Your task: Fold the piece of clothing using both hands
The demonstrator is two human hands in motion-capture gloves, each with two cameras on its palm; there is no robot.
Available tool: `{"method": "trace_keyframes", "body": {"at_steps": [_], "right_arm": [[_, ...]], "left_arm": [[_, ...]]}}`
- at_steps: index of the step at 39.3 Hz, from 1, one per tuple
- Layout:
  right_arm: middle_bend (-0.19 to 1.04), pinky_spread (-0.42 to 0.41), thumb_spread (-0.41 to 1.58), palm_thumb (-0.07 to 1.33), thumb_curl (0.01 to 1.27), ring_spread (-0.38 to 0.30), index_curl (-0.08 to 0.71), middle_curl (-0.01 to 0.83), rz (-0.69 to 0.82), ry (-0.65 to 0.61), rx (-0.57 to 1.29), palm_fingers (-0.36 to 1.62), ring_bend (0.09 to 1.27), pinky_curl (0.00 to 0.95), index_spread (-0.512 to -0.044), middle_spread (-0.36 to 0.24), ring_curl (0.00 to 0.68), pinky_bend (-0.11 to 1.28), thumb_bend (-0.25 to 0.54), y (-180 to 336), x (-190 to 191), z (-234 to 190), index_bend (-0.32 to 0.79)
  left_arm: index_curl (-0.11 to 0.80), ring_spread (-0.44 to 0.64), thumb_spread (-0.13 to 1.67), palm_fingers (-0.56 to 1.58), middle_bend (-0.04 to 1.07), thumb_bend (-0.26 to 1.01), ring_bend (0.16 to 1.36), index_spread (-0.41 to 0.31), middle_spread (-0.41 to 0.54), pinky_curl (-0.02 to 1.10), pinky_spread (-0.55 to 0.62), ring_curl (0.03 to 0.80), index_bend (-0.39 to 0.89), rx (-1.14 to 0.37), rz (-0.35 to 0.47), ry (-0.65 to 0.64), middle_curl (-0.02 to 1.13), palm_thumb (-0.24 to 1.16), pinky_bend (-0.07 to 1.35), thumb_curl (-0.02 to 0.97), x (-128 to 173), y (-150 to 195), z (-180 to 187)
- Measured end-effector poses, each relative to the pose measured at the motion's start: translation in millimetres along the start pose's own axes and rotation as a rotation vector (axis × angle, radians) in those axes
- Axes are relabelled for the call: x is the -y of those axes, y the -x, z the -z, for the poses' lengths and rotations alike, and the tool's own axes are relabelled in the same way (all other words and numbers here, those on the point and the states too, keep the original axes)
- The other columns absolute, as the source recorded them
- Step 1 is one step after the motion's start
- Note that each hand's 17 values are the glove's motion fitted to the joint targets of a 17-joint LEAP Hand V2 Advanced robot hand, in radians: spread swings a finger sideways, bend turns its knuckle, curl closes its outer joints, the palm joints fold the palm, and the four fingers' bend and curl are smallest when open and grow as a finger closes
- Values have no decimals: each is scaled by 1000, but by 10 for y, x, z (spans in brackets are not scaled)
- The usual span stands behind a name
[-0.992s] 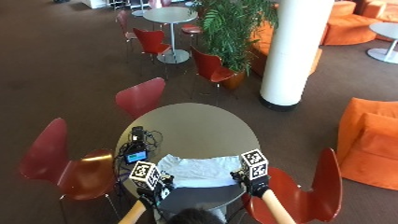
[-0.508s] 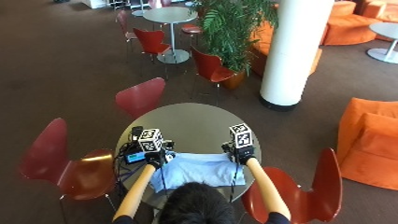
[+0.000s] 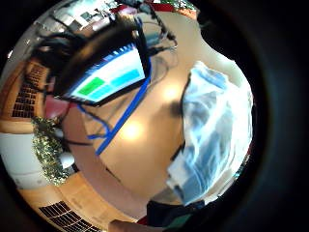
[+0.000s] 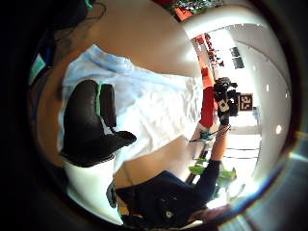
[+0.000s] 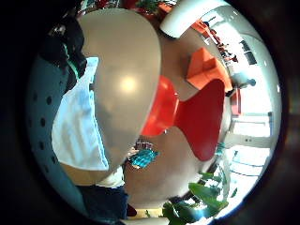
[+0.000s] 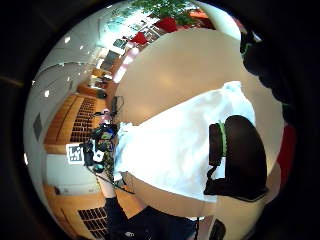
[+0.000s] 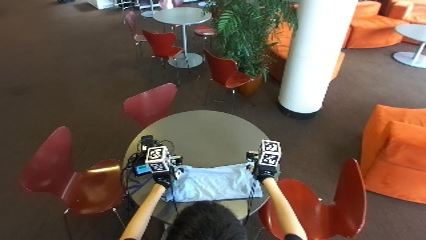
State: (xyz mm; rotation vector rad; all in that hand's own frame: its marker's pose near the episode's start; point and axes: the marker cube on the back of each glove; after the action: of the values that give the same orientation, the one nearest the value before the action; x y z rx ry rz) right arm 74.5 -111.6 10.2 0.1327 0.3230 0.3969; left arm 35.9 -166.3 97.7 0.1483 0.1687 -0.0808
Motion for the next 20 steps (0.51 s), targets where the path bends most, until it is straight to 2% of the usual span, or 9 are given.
{"method": "trace_keyframes", "body": {"at_steps": [4, 8, 11, 15, 20], "right_arm": [[179, -175, 1171, 857, 519, -184, 292, 461, -71, 34, -12, 889, 449, 386, -256, -155, 430, 574, -29, -211, 99, -294, 71], [176, -166, 1195, 779, 490, -171, 261, 453, -149, 77, 49, 870, 477, 392, -248, -139, 436, 603, -43, -323, 132, -566, 43], [180, -163, 1198, 726, 472, -166, 239, 448, -211, 119, 60, 862, 497, 393, -245, -129, 438, 615, -48, -286, -46, -567, 35], [168, -134, 1190, 627, 441, -145, 212, 438, -275, 171, 28, 768, 530, 399, -224, -88, 448, 635, -61, -151, -357, -520, 23], [182, -112, 1187, 570, 420, -127, 187, 431, -260, 172, 8, 717, 540, 397, -201, -58, 446, 649, -41, -56, -341, -740, 38]], "left_arm": [[463, 14, 1102, 524, 121, -33, 364, -133, -32, 403, 36, 398, 200, -6, -74, -91, 402, 566, 185, 531, -75, -12, -90], [467, 44, 1140, 534, 136, -28, 363, -133, -16, 391, 62, 388, 209, -2, -85, -116, 383, 536, 184, 510, -233, -20, -263], [469, 58, 1163, 546, 141, -26, 358, -135, -8, 386, 71, 382, 215, -17, -68, -61, 374, 516, 185, 494, -355, -34, -460], [471, 80, 1189, 539, 137, -30, 361, -135, 2, 379, 83, 379, 220, -9, 11, 95, 361, 478, 177, 472, -708, -106, -565], [476, 120, 1221, 483, 123, -36, 365, -124, 31, 376, 112, 380, 231, 13, 43, 147, 345, 404, 180, 436, -771, -96, -790]]}}
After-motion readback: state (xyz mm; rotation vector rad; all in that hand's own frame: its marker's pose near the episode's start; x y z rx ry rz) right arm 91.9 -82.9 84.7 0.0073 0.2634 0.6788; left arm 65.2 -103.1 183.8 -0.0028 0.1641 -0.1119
